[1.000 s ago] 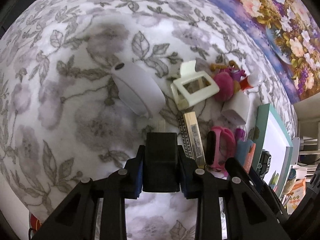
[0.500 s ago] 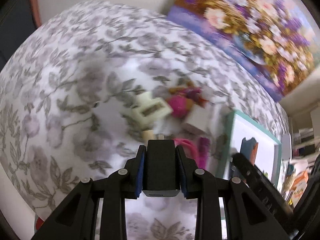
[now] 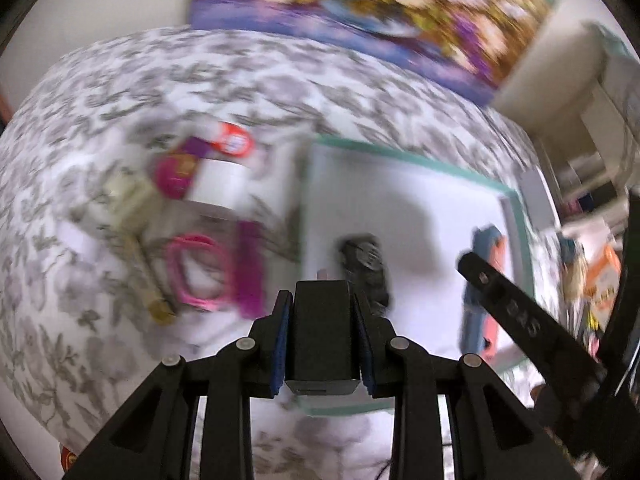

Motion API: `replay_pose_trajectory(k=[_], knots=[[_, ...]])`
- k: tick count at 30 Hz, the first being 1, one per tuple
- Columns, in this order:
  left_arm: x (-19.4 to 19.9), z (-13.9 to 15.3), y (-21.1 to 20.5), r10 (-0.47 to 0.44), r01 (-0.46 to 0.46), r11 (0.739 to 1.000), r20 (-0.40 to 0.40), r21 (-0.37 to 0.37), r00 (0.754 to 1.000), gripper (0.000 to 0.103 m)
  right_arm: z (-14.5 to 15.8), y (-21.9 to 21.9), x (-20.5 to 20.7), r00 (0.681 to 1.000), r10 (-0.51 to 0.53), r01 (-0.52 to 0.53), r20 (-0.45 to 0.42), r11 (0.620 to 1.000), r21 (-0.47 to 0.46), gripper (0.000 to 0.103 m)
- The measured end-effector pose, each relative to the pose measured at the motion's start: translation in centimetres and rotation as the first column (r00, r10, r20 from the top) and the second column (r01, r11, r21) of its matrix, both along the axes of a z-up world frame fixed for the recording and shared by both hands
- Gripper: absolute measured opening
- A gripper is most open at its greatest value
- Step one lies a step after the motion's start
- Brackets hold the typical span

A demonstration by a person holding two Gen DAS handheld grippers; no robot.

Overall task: Organize rigid objects
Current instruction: 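Carry both items to the tray and release the orange carrot toy from the right tool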

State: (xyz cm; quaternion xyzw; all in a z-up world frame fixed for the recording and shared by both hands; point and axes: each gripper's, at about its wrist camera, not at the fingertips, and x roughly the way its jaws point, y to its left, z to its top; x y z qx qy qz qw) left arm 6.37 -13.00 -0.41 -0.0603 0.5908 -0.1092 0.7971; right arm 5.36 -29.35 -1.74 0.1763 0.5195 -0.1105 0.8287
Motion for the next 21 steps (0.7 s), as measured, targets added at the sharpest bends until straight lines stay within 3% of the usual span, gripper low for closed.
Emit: replay_pose_trajectory(k=[10, 21], knots=[[-1.6, -2.5, -4.5, -0.117, 0.122, 0.989, -0.056, 0.083, 0.992, 0.030, -1.3, -3.0, -1.5, 0.998, -0.049, 0.052, -0.049, 0.997, 0.060, 0.046], [-1.1, -2.7, -3.4, -0.069, 0.074, 0.995, -0.077, 0.073, 0.995, 0.030, -3.3, -2.1, -1.2, 0.993, -0.019, 0.028, -0.119, 0.997, 0.069, 0.046]])
